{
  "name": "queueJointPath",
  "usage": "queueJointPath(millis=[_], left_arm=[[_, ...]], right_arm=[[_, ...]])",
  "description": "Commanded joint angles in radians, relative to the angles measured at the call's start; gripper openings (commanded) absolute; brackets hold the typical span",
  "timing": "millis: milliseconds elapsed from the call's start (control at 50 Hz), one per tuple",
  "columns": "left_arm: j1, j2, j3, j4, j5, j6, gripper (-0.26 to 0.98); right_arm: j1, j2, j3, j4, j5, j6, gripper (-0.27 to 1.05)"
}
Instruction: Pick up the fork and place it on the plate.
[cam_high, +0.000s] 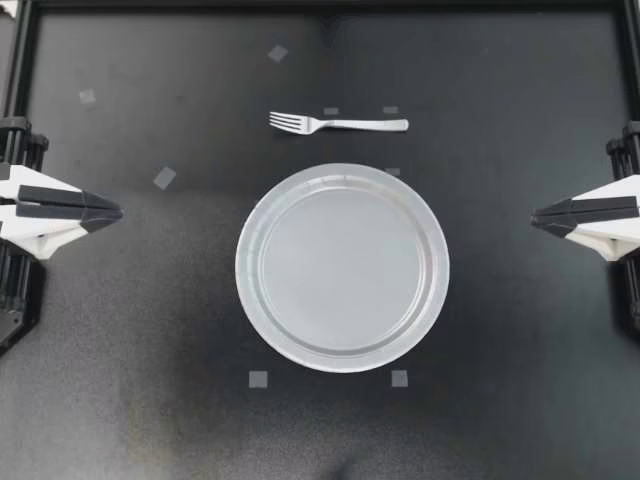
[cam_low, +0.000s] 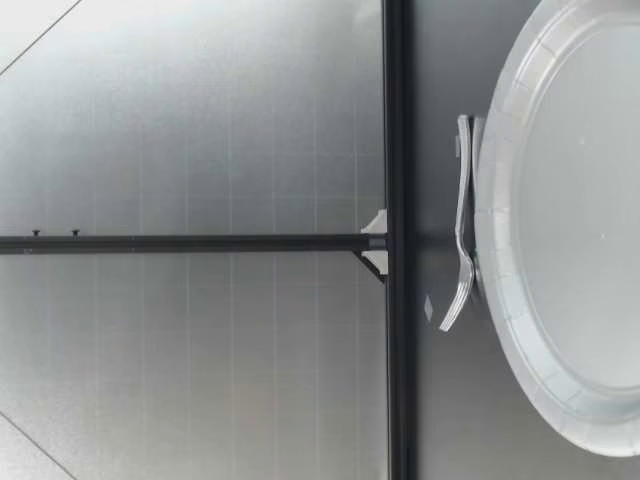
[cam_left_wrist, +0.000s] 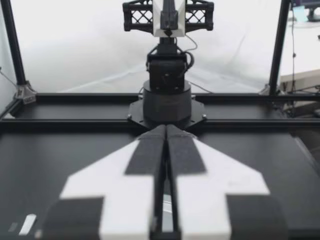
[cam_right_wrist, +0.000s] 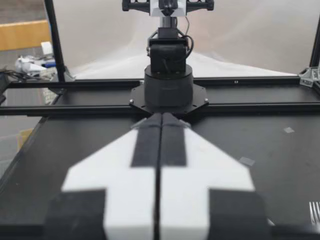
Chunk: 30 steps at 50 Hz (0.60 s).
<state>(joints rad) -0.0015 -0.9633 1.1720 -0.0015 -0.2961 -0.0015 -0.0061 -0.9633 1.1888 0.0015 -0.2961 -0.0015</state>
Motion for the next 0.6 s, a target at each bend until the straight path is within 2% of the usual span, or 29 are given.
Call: queueJointPath(millis=[0, 80, 240, 280, 340, 460, 520, 580], left_arm=[[-0.008, -0.023, 0.026, -0.002, -0.011, 0.0, 0.02], [-0.008, -0.049, 0.044, -0.003, -0.015, -0.009, -0.07], [-0.008, -0.071, 0.043, -0.009, 0.002, -0.02, -0.08], [-0.008, -0.06, 0.034, -0.025, 0.02, -0.021, -0.08], [0.002, -0.038, 0.005, -0.081, 0.067, -0.021, -0.08], [0.041, 0.037, -0.114, -0.178, 0.295, -0.02, -0.07], [0.052, 0.094, -0.173, -0.195, 0.426, -0.023, -0.07], [0.052, 0.138, -0.201, -0.204, 0.459, -0.023, -0.07]], right_arm=[[-0.006, 0.003, 0.009, -0.002, -0.006, -0.003, -0.02], [-0.006, -0.011, 0.04, 0.0, -0.011, 0.005, -0.06], [-0.008, -0.06, 0.063, 0.018, -0.034, 0.026, -0.06], [-0.011, -0.066, 0.057, 0.021, -0.029, 0.028, -0.06], [-0.031, -0.061, 0.026, 0.032, -0.008, 0.029, -0.06], [-0.196, 0.005, -0.156, 0.04, 0.227, 0.025, -0.05], [-0.311, 0.081, -0.281, 0.012, 0.433, 0.005, -0.05], [-0.393, 0.155, -0.373, -0.032, 0.561, -0.018, -0.05]])
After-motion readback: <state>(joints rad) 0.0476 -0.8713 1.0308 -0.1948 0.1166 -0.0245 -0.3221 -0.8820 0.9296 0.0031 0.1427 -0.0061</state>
